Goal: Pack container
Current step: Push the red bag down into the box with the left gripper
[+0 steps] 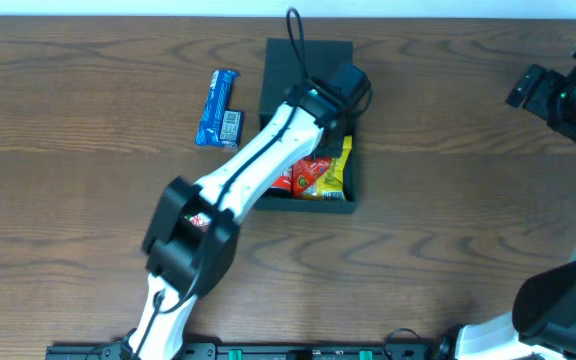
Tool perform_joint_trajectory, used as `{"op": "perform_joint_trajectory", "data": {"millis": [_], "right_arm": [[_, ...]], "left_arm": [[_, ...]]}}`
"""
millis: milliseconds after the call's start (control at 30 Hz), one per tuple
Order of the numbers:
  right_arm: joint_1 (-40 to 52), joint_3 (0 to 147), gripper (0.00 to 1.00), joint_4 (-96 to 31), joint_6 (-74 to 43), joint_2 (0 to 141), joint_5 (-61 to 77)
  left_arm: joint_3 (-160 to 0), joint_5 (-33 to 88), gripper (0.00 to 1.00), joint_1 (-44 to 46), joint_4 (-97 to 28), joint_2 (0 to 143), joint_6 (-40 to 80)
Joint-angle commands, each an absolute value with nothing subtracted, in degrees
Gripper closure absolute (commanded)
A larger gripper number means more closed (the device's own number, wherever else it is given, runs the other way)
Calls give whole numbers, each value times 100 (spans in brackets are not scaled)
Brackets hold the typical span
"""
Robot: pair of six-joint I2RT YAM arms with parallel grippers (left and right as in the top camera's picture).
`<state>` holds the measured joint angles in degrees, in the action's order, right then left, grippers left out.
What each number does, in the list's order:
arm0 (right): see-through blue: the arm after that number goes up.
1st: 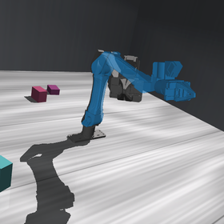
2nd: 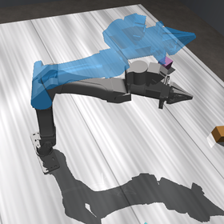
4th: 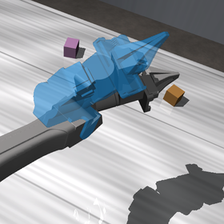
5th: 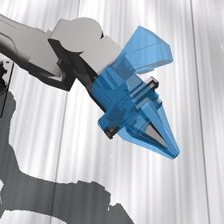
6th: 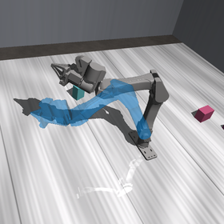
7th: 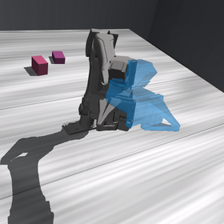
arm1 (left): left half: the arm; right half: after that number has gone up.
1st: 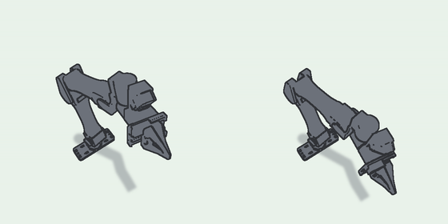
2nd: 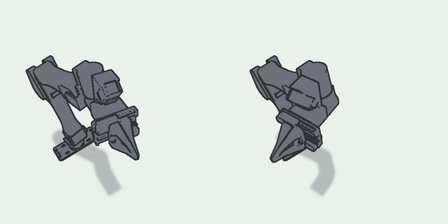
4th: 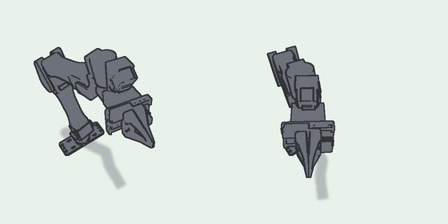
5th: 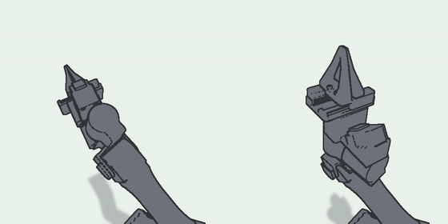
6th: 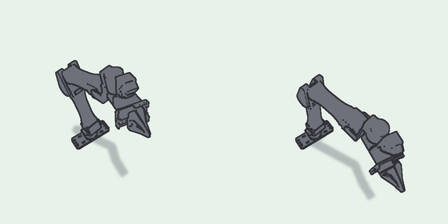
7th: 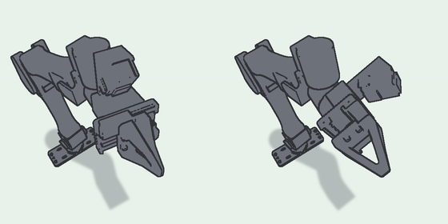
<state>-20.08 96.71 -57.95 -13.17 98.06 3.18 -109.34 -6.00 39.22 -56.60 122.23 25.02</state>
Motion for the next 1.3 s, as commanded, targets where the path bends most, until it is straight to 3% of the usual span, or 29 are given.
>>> {"op": "perform_joint_trajectory", "data": {"millis": [0,367,533,767,1067,1267], "right_arm": [[-2045,9706,1,-5787,-1253,9714,327],[-2043,9706,1,-5791,-1258,9714,329],[-2043,9706,1,-5782,-1258,9714,327],[-2043,9706,1,-5741,-1258,9714,329],[-2043,9706,1,-5723,-1258,9714,346],[-2043,9706,1,-5725,-1258,9714,346]], "left_arm": [[-11170,-1629,94,3898,-5787,11664,2556],[-10361,-1372,94,3903,-5586,12066,2596],[-9850,-152,94,3916,-4895,12189,2268],[-9181,534,94,3918,-4294,12250,2016],[-9083,753,94,3975,-3988,12213,1774],[-9883,725,94,3955,-4305,11928,1402]]}}
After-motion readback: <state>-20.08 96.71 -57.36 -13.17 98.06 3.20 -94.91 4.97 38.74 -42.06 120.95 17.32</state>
